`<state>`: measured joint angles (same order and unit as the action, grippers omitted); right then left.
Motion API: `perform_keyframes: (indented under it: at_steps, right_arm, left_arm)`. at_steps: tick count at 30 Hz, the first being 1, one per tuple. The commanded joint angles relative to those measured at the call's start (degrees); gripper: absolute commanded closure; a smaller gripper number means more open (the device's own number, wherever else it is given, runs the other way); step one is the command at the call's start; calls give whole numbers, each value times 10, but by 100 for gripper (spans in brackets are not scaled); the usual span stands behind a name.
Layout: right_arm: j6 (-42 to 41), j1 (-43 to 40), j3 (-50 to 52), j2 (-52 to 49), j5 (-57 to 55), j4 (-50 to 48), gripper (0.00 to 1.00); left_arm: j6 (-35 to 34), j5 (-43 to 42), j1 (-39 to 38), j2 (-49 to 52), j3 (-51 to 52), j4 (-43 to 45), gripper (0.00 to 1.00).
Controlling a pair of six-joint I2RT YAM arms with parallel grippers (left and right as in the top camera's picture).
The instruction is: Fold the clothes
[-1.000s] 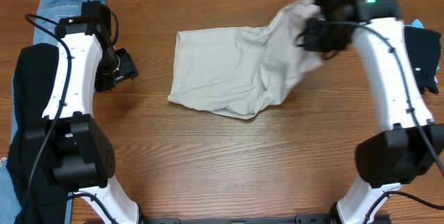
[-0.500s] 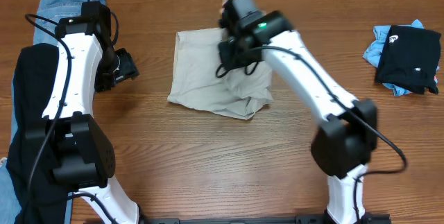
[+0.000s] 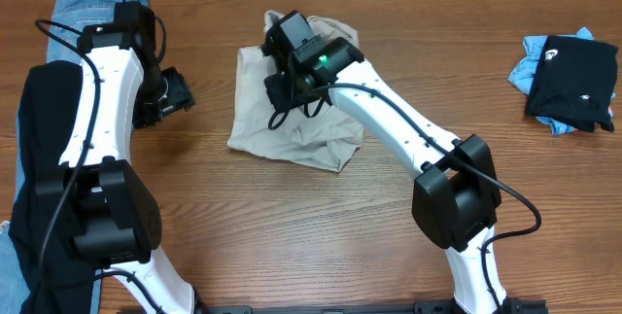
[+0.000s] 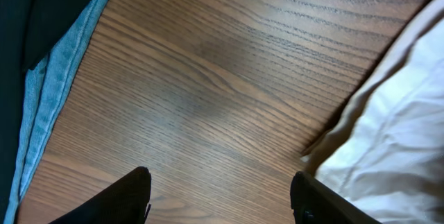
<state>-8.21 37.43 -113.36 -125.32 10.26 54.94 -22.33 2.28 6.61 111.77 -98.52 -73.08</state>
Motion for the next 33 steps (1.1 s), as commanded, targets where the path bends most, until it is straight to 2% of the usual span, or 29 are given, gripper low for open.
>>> perform_keyframes:
  at_steps: [1, 16, 18, 22, 23, 25, 29, 33]
  right_arm:
    - [25, 16, -14, 10, 65, 4, 96]
    - [42, 28, -14, 10, 94, 33, 96]
    - [42, 28, -14, 10, 94, 33, 96]
    - [39, 23, -15, 10, 84, 37, 96]
    - [39, 22, -15, 10, 82, 38, 96]
    - [39, 20, -15, 10, 78, 42, 96]
    - [39, 20, -15, 10, 78, 43, 96]
    - [39, 20, -15, 10, 78, 44, 96]
  left_arm:
    - [5, -4, -3, 0, -7, 3, 32]
    - [5, -4, -3, 3, -6, 7, 32]
    - [5, -4, -3, 3, -6, 14, 40]
    - [25, -10, -7, 4, -5, 35, 62]
    - [32, -17, -7, 5, -4, 42, 74]
    - [50, -42, -11, 6, 2, 59, 87]
    - [69, -70, -18, 23, 18, 86, 96]
    - [136, -177, -19, 59, 25, 122, 96]
